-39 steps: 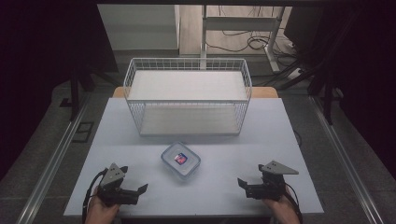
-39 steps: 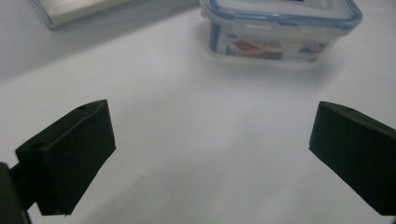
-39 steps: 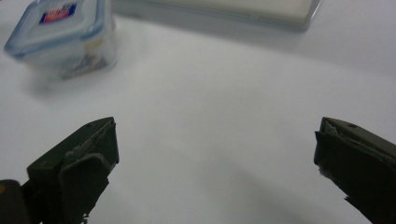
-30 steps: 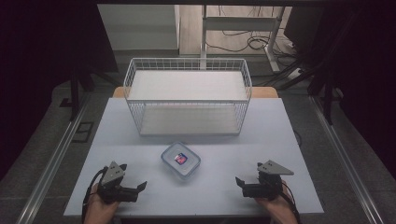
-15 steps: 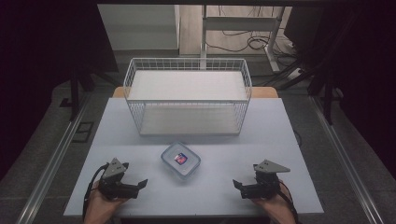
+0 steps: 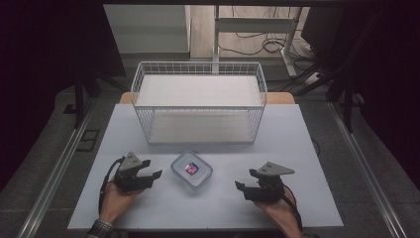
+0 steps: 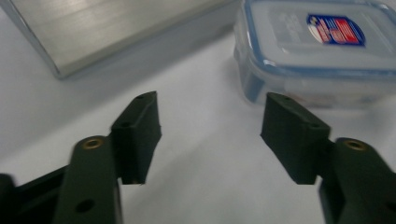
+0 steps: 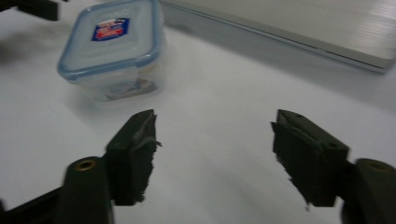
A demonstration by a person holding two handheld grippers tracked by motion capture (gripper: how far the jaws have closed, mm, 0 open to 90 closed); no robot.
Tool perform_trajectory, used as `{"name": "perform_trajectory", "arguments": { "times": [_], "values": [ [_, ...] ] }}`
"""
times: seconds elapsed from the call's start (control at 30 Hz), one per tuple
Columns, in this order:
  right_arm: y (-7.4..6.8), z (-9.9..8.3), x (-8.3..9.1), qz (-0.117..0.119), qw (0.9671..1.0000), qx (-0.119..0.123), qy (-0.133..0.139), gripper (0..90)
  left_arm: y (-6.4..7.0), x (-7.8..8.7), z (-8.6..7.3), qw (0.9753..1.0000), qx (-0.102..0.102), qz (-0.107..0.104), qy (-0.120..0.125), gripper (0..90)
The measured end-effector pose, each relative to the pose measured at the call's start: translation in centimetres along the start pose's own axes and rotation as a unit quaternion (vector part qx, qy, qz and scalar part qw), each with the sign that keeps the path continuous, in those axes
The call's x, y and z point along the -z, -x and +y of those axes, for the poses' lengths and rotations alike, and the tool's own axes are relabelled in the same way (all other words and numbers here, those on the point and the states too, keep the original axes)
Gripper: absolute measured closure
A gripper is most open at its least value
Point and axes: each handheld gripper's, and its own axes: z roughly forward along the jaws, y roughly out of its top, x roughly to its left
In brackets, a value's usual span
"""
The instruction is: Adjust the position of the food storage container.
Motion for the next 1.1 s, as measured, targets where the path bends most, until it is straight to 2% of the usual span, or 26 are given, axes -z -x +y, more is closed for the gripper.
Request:
{"name": "perform_trajectory", "arguments": {
  "times": [0.1,0.13,0.17,0.27,0.3,0.33,0.37,0.4,0.47,0.53,0.57,0.63,0.73,0.77,0.8,0.83,0.97,1.03,1.1],
  "values": [
    [-0.3,0.4,-0.5,0.012,0.9999,0.004,-0.006,36.1,-0.1,-0.7,0.5,1.0,-0.005,-0.003,-0.002,54.1],
    [-0.5,0.7,-0.8,0.02,0.9997,0.006,-0.009,39.8,-0.2,-1.1,0.8,1.0,-0.006,-0.004,-0.005,54.1],
    [-0.8,1.2,-1.6,0.036,0.9992,0.007,-0.017,42.6,-0.4,-2.0,1.3,0.9999,-0.006,-0.014,-0.005,62.7],
    [-1.2,2.0,-2.9,0.059,0.9979,0.007,-0.027,51.0,-0.5,-3.3,1.7,0.9996,-0.007,-0.025,-0.008,75.6],
    [-1.4,2.2,-3.3,0.068,0.9972,0.008,-0.029,56.4,-0.6,-3.6,1.8,0.9995,-0.008,-0.027,-0.01,79.4],
    [-1.4,2.2,-3.3,0.068,0.9972,0.008,-0.029,56.4,-0.6,-3.6,1.8,0.9995,-0.008,-0.027,-0.01,82.2],
    [-1.5,2.4,-3.7,0.078,0.9962,0.01,-0.035,62.3,-0.6,-3.9,1.9,0.9994,-0.008,-0.031,-0.013,82.2],
    [-1.8,2.7,-4.6,0.09,0.995,0.013,-0.043,74.4,-0.6,-4.2,1.9,0.9992,-0.008,-0.037,-0.014,85.8],
    [-2.0,2.8,-5.2,0.094,0.994,0.017,-0.052,82.8,-0.4,-4.8,1.9,0.9983,-0.01,-0.053,-0.024,87.5],
    [-2.5,2.8,-5.8,0.098,0.993,0.025,-0.061,88.0,-0.2,-5.0,1.8,0.9979,-0.014,-0.057,-0.027,88.0],
    [-2.5,2.8,-5.8,0.098,0.993,0.025,-0.061,88.0,0.0,-5.0,1.8,0.9977,-0.016,-0.057,-0.032,88.0],
    [-3.0,2.5,-6.1,0.101,0.991,0.037,-0.08,88.7,0.5,-4.9,1.7,0.9973,-0.016,-0.061,-0.039,89.3],
    [-3.3,2.4,-6.3,0.105,0.9903,0.039,-0.083,88.7,0.9,-4.7,1.6,0.9968,-0.014,-0.068,-0.04,89.3],
    [-3.3,2.4,-6.3,0.105,0.9902,0.04,-0.083,88.6,1.6,-4.4,1.5,0.997,-0.019,-0.06,-0.045,89.6],
    [-3.3,2.4,-6.3,0.105,0.9902,0.04,-0.083,88.6,1.6,-4.4,1.5,0.997,-0.019,-0.06,-0.045,89.6],
    [-3.1,2.4,-6.1,0.103,0.9906,0.037,-0.082,88.6,2.1,-4.0,1.3,0.9965,-0.029,-0.061,-0.049,89.4],
    [-2.3,2.4,-5.9,0.1,0.9912,0.027,-0.083,88.6,3.1,-3.4,0.9,0.9958,-0.029,-0.065,-0.058,89.2],
    [-1.9,2.3,-5.8,0.098,0.9915,0.027,-0.081,88.6,4.1,-3.0,0.6,0.9945,-0.04,-0.067,-0.071,89.1],
    [-1.8,2.3,-5.7,0.097,0.9916,0.025,-0.082,88.6,4.4,-2.9,0.5,0.9941,-0.041,-0.067,-0.074,88.7]
  ]
}}
